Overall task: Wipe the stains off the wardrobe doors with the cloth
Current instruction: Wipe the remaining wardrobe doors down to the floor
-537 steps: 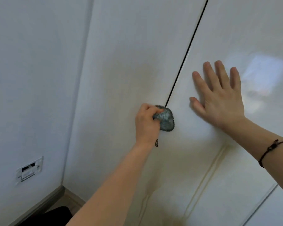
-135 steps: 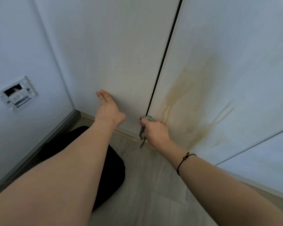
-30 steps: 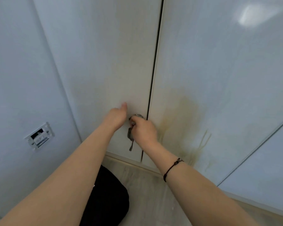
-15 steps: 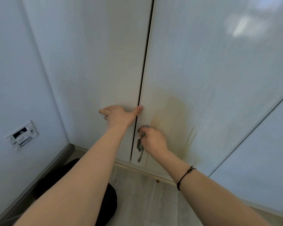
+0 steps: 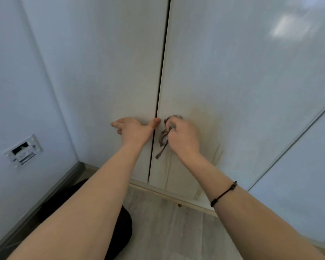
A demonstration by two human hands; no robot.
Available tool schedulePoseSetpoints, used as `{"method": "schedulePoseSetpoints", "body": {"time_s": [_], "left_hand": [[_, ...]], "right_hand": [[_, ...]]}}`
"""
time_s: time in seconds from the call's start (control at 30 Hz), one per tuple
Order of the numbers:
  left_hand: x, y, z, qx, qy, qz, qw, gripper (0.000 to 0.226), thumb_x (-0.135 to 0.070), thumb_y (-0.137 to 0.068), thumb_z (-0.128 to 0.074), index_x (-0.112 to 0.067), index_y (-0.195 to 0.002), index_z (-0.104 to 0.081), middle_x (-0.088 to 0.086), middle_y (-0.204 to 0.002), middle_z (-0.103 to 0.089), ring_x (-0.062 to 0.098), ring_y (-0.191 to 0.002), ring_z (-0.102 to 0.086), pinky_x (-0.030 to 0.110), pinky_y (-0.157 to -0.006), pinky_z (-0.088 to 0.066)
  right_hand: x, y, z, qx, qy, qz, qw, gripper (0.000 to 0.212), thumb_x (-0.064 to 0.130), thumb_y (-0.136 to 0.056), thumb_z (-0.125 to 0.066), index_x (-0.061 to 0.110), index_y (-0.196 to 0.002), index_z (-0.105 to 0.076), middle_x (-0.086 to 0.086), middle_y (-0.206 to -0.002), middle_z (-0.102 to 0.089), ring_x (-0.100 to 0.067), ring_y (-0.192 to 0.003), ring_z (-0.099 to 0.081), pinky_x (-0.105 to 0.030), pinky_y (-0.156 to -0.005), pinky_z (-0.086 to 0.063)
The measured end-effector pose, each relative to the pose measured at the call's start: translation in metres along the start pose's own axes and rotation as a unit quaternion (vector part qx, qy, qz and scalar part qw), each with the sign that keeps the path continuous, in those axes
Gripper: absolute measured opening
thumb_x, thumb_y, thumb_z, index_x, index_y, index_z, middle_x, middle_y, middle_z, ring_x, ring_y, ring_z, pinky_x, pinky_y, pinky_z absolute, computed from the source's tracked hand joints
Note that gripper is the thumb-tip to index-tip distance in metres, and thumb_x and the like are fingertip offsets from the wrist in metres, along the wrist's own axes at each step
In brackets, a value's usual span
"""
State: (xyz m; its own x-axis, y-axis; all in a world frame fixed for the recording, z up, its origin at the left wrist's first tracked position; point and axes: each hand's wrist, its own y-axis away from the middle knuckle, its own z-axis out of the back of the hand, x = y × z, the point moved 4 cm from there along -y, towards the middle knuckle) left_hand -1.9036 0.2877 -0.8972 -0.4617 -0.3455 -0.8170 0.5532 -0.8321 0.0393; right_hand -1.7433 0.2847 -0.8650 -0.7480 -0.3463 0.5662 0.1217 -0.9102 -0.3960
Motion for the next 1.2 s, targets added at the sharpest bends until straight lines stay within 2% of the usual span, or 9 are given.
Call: {"method": "schedulePoseSetpoints", "body": {"time_s": [0.13, 0.27, 0.33, 0.5, 0.57, 0.73, 1.0, 1.13, 1.2], "left_hand": [[0.004, 0.005, -0.004, -0.015, 0.033, 0.009, 0.999, 0.136, -0.07, -0.077, -0.067, 0.018, -0.148, 0.008, 0.041, -0.155, 0.014, 0.053, -0.146, -0.012, 0.048, -0.12, -0.02], [0.006, 0.006, -0.003, 0.012, 0.032, 0.015, 0.999, 0.137, -0.071, -0.077, -0.067, 0.017, -0.148, 0.01, 0.04, -0.154, 0.018, 0.054, -0.146, -0.01, 0.049, -0.119, -0.019], [0.004, 0.008, -0.002, 0.012, 0.039, 0.011, 0.999, 0.136, -0.07, -0.078, -0.067, 0.017, -0.148, 0.01, 0.04, -0.154, 0.019, 0.054, -0.146, -0.009, 0.05, -0.119, -0.019], [0.001, 0.005, -0.004, -0.009, 0.071, 0.015, 0.997, 0.136, -0.066, -0.077, -0.071, 0.015, -0.149, 0.012, 0.036, -0.156, 0.02, 0.052, -0.148, -0.002, 0.05, -0.121, -0.014], [0.002, 0.006, -0.004, -0.005, 0.071, 0.021, 0.997, 0.136, -0.066, -0.077, -0.071, 0.014, -0.149, 0.013, 0.034, -0.157, 0.021, 0.051, -0.148, -0.003, 0.049, -0.121, -0.013], [0.001, 0.007, -0.002, 0.017, 0.053, 0.024, 0.998, 0.136, -0.066, -0.077, -0.071, 0.015, -0.149, 0.013, 0.037, -0.155, 0.022, 0.052, -0.147, -0.008, 0.047, -0.12, -0.016], [-0.002, 0.003, 0.0, 0.009, 0.06, 0.03, 0.998, 0.136, -0.064, -0.076, -0.074, 0.014, -0.149, 0.011, 0.034, -0.157, 0.021, 0.053, -0.147, -0.008, 0.048, -0.119, -0.018], [0.004, 0.004, 0.0, 0.013, 0.048, 0.037, 0.998, 0.139, -0.067, -0.075, -0.072, 0.016, -0.148, 0.011, 0.037, -0.155, 0.02, 0.054, -0.146, -0.009, 0.048, -0.12, -0.018], [0.004, 0.007, -0.002, 0.02, 0.053, 0.032, 0.998, 0.138, -0.067, -0.075, -0.072, 0.015, -0.149, 0.012, 0.037, -0.155, 0.022, 0.055, -0.146, -0.008, 0.049, -0.12, -0.018]], "right_hand": [[0.014, -0.02, 0.048, -0.11, -0.081, 0.004, 0.991, 0.029, -0.001, -0.074, -0.046, 0.027, -0.078, -0.055, 0.006, -0.068, -0.056, -0.021, -0.069, -0.053, -0.033, -0.058, -0.036], [-0.023, 0.032, -0.029, 0.088, 0.048, -0.036, 0.994, 0.03, 0.01, -0.083, -0.049, 0.029, -0.099, -0.065, -0.006, -0.103, -0.071, -0.033, -0.096, -0.064, -0.031, -0.065, -0.038], [-0.029, 0.04, -0.039, 0.128, 0.071, -0.046, 0.988, 0.036, 0.01, -0.085, -0.049, 0.029, -0.11, -0.067, -0.006, -0.112, -0.071, -0.033, -0.103, -0.064, -0.03, -0.069, -0.039], [0.013, -0.018, 0.04, -0.073, -0.083, -0.015, 0.994, 0.025, 0.002, -0.078, -0.049, 0.025, -0.079, -0.058, 0.003, -0.079, -0.061, -0.025, -0.078, -0.058, -0.032, -0.062, -0.037], [0.01, -0.016, 0.043, -0.088, -0.065, -0.009, 0.994, 0.027, 0.002, -0.076, -0.047, 0.027, -0.08, -0.057, 0.002, -0.078, -0.061, -0.026, -0.076, -0.056, -0.034, -0.061, -0.039], [-0.037, 0.044, -0.033, 0.13, 0.051, -0.053, 0.989, 0.03, 0.009, -0.083, -0.049, 0.029, -0.098, -0.066, -0.005, -0.104, -0.071, -0.033, -0.097, -0.064, -0.029, -0.067, -0.035], [-0.003, -0.018, 0.083, -0.149, -0.119, -0.001, 0.982, 0.031, 0.0, -0.074, -0.042, 0.027, -0.081, -0.056, 0.009, -0.065, -0.05, -0.021, -0.067, -0.049, -0.032, -0.057, -0.033], [-0.038, 0.041, -0.016, 0.088, 0.061, -0.037, 0.994, 0.023, 0.009, -0.084, -0.051, 0.026, -0.093, -0.064, -0.003, -0.094, -0.068, -0.031, -0.091, -0.064, -0.028, -0.064, -0.039], [-0.053, 0.06, -0.037, 0.145, 0.082, -0.044, 0.985, 0.026, 0.01, -0.084, -0.049, 0.025, -0.098, -0.065, -0.004, -0.101, -0.07, -0.032, -0.096, -0.065, -0.03, -0.067, -0.047]]}}
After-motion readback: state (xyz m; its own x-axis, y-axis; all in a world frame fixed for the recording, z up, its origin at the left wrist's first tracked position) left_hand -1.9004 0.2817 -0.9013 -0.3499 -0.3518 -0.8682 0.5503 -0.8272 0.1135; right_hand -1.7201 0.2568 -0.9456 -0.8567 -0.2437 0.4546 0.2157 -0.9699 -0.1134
